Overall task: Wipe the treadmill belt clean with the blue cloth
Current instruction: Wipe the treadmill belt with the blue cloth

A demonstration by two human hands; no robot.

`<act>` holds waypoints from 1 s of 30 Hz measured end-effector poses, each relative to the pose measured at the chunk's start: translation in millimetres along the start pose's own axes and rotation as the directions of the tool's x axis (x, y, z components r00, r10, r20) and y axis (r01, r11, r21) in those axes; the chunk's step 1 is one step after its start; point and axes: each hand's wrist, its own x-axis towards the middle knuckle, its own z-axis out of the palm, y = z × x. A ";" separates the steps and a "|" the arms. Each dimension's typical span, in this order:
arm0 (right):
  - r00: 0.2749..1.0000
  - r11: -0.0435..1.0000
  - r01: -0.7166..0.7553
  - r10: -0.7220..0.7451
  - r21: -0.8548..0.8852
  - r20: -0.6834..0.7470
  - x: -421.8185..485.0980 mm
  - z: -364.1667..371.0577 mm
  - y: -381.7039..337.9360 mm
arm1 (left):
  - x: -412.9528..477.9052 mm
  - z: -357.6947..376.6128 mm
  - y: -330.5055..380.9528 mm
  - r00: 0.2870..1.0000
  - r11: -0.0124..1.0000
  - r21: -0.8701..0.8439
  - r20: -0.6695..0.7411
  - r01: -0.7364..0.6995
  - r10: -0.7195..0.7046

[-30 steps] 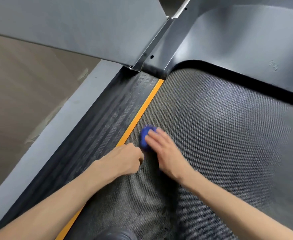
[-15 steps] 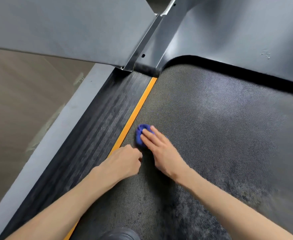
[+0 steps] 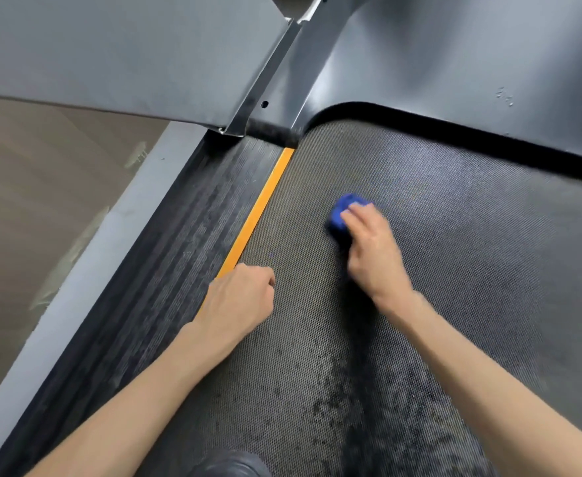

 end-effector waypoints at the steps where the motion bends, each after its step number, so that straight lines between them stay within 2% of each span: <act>1: 0.991 0.992 0.127 -0.127 0.012 0.040 -25.3 2.9 -17.8 | 0.3 -0.8 2.2 1.000 1.000 -0.017 -0.021 0.012 -0.012; 4: 0.864 0.908 0.416 -0.411 0.049 0.291 -102.1 3.1 -52.1 | 3.5 -1.8 7.5 0.997 0.999 -0.013 -0.060 0.039 -0.040; 6: 0.768 0.831 0.553 -0.536 0.060 0.350 -111.4 2.2 -32.5 | 6.0 -2.1 9.7 0.998 0.999 -0.026 -0.057 0.036 -0.038; 7: 0.759 0.818 0.573 -0.549 0.040 0.350 -99.1 -2.7 -15.6 | 6.8 -2.1 10.9 0.998 0.999 -0.033 -0.054 0.025 -0.027; 8: 0.799 0.837 0.547 -0.520 -0.008 0.301 -82.6 -7.7 3.5 | 7.3 -2.0 12.3 0.999 0.999 -0.039 -0.049 0.006 -0.008; 9: 0.873 0.886 0.460 -0.437 -0.064 0.218 -63.5 -12.6 24.9 | 7.7 -1.3 14.0 0.999 0.999 -0.046 -0.043 -0.016 0.014; 10: 0.950 0.946 0.303 -0.290 -0.114 0.119 -44.0 -20.7 46.6 | 7.8 -0.1 15.4 0.999 0.998 -0.056 -0.035 -0.036 0.034; 11: 0.995 0.985 0.095 -0.091 -0.144 0.034 -27.8 -30.4 67.5 | 7.4 1.3 17.2 0.998 0.996 -0.066 -0.025 -0.054 0.052; 12: 0.994 0.982 -0.112 0.110 -0.150 -0.026 -15.5 -39.2 85.4 | 7.5 2.6 19.2 0.997 0.995 -0.074 -0.015 -0.073 0.072; 13: 0.960 0.952 -0.278 0.271 -0.130 -0.071 -7.3 -45.3 94.4 | 7.5 3.6 21.3 0.996 0.993 -0.080 -0.007 -0.091 0.091; 14: 0.925 0.921 -0.375 0.366 -0.103 -0.097 -4.5 -44.4 92.6 | 7.2 4.3 22.9 0.994 0.991 -0.088 -0.002 -0.105 0.105; 15: 0.919 0.918 -0.388 0.379 -0.084 -0.107 -7.9 -38.2 81.9 | 6.8 4.5 24.6 0.993 0.989 -0.096 -0.002 -0.115 0.115; 16: 0.946 0.945 -0.319 0.313 -0.073 -0.090 -18.1 -30.2 65.4 | 6.9 4.3 26.2 0.993 0.988 -0.098 -0.005 -0.121 0.121; 18: 0.999 0.999 0.017 -0.015 -0.029 0.050 -58.4 -11.4 25.8 | 7.9 3.7 28.8 0.993 0.989 -0.087 -0.016 -0.117 0.116; 19: 0.969 0.981 0.193 -0.192 0.006 0.158 -83.4 -5.2 7.8 | 8.5 4.0 29.3 0.994 0.991 -0.078 -0.025 -0.108 0.107; 21: 0.841 0.900 0.430 -0.430 0.077 0.329 -120.2 -7.9 -6.1 | 9.1 6.7 29.9 0.995 0.994 -0.062 -0.020 -0.096 0.095; 23: 0.737 0.830 0.544 -0.544 0.124 0.400 -114.6 -18.7 13.8 | 9.4 10.0 29.8 0.995 0.995 -0.048 0.029 -0.091 0.093; 24: 0.738 0.832 0.543 -0.537 0.113 0.409 -100.9 -22.9 28.9 | 8.9 10.6 29.5 0.994 0.995 -0.046 0.060 -0.088 0.091; 25: 0.782 0.864 0.498 -0.486 0.078 0.390 -83.9 -25.6 44.7 | 8.1 10.5 28.6 0.992 0.995 -0.046 0.090 -0.088 0.092; 26: 0.856 0.913 0.407 -0.395 0.035 0.333 -65.1 -29.2 61.9 | 7.5 9.9 28.4 0.989 0.995 -0.046 0.109 -0.094 0.099; 28: 0.984 0.993 0.105 -0.097 -0.046 0.152 -29.1 -43.0 97.1 | 7.3 9.0 29.5 0.988 0.994 -0.037 0.111 -0.106 0.110; 29: 0.994 0.995 -0.076 0.080 -0.062 0.071 -16.1 -50.0 106.5 | 7.9 7.9 30.2 0.988 0.993 -0.034 0.105 -0.111 0.114; 30: 0.973 0.972 -0.227 0.229 -0.063 0.016 -9.7 -51.6 107.6 | 8.4 6.7 31.9 0.988 0.993 -0.035 0.103 -0.114 0.117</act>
